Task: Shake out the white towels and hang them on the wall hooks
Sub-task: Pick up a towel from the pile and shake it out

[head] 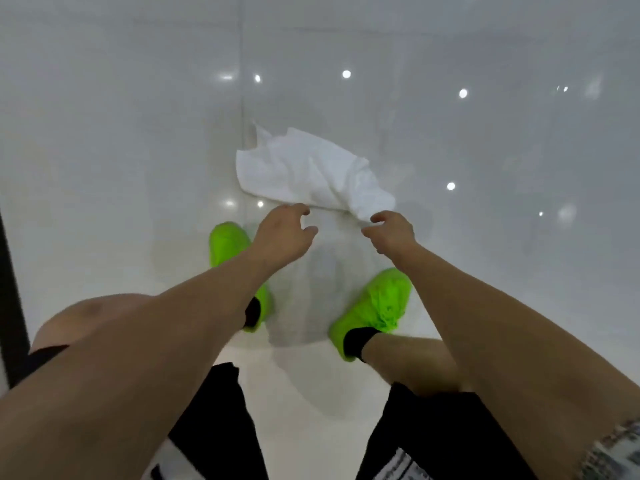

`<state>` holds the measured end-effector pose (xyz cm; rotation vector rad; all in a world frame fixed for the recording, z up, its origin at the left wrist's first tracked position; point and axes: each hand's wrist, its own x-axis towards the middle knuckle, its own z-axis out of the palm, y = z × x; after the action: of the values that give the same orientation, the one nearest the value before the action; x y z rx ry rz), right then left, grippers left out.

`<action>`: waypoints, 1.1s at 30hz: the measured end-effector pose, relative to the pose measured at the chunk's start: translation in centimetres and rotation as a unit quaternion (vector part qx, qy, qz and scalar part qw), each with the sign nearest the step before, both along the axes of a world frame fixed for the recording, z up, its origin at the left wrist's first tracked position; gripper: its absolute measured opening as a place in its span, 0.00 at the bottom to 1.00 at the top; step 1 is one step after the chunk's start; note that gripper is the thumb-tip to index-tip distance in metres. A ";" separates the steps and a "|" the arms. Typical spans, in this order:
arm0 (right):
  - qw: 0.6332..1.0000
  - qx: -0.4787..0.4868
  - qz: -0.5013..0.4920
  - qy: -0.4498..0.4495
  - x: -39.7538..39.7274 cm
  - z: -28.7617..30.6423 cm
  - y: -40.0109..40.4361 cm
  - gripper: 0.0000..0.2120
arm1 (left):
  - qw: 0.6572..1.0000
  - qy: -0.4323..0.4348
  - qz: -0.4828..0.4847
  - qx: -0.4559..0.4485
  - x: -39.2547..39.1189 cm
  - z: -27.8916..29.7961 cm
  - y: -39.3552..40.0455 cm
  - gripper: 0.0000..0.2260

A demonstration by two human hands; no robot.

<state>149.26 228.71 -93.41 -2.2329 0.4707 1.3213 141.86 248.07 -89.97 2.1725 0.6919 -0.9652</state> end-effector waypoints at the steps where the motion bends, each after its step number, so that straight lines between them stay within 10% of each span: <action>1: 1.000 -0.007 0.003 -0.007 0.7 -2.9 0.2 0.21 | 1.000 0.000 -0.006 0.003 0.5 -2.6 0.5 0.20; 8: 0.948 -0.129 0.278 -0.090 3.3 -16.5 -0.9 0.37 | 0.999 0.030 -0.034 0.022 0.2 -13.6 3.0 0.20; 14: 0.990 -0.065 0.075 -0.104 0.6 -12.8 -0.1 0.04 | 0.997 0.057 -0.056 0.012 -0.6 -9.2 2.5 0.20; 22: 0.998 0.015 0.049 -0.040 -3.1 -1.8 0.3 0.04 | 0.994 -0.007 -0.111 -0.017 2.3 1.5 0.3 0.18; 26: 0.998 -0.010 0.041 -0.042 -3.0 -5.8 -0.2 0.07 | 0.993 -0.007 -0.116 -0.007 3.3 -1.6 0.0 0.18; 31: 0.991 -0.062 0.109 -0.034 -4.9 -14.1 -0.1 0.35 | 0.993 0.039 -0.108 0.006 1.0 -8.7 0.0 0.18; 33: 0.993 -0.064 0.097 -0.034 -5.9 -16.5 -0.1 0.30 | 0.992 0.058 -0.112 0.009 -0.6 -10.5 0.2 0.18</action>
<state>143.35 228.63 -109.94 -2.4754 0.3289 1.3376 141.23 248.30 -100.49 2.2581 0.5191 -1.2117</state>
